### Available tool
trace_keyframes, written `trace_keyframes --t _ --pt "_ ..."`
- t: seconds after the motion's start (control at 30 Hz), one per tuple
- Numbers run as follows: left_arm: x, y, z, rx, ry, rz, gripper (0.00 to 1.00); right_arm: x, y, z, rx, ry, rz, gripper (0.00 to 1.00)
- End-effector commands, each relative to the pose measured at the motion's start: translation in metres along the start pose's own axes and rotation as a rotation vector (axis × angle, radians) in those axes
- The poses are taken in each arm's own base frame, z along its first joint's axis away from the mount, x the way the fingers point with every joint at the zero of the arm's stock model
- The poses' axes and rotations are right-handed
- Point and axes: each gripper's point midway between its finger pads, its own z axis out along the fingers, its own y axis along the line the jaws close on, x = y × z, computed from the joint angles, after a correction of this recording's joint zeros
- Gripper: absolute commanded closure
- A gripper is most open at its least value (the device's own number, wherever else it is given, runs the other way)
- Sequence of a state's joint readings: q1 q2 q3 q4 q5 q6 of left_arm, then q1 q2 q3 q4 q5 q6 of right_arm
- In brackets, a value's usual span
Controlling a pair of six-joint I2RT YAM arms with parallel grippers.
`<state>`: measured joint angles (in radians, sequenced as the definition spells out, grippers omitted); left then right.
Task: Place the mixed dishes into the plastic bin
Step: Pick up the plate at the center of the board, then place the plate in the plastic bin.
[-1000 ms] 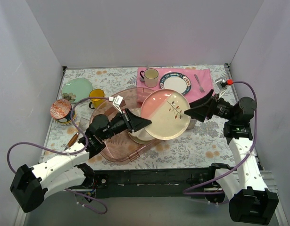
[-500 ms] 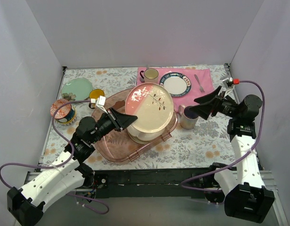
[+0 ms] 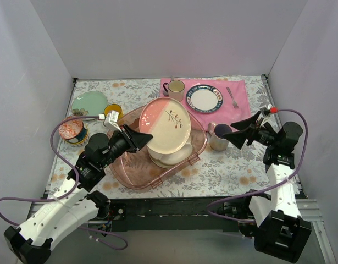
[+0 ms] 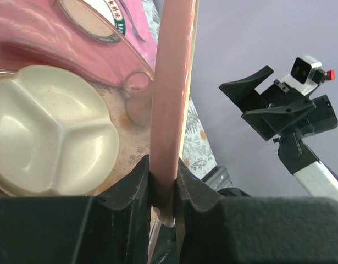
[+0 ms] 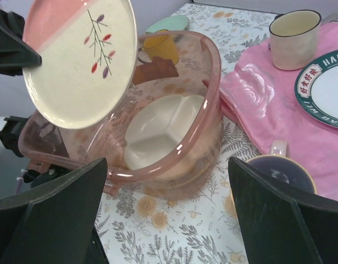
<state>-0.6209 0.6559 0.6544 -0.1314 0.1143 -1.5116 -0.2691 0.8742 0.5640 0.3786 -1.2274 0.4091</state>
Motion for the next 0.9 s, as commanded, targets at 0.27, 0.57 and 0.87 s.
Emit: trace_keyframes --t 0.27,0.57,0.87 --pt "-0.054 -0.037 -0.006 0.051 -0.168 0.068 1.00 0.024 -0.007 -0.010 0.015 0.005 -0.211 0.01" --pt "-0.044 -0.013 0.016 0.010 -0.146 0.032 1.00 0.024 -0.007 -0.011 0.026 0.004 -0.227 0.01" --pt "-0.034 0.026 0.029 0.037 -0.104 -0.123 1.00 0.025 -0.009 -0.012 0.037 0.003 -0.236 0.01"
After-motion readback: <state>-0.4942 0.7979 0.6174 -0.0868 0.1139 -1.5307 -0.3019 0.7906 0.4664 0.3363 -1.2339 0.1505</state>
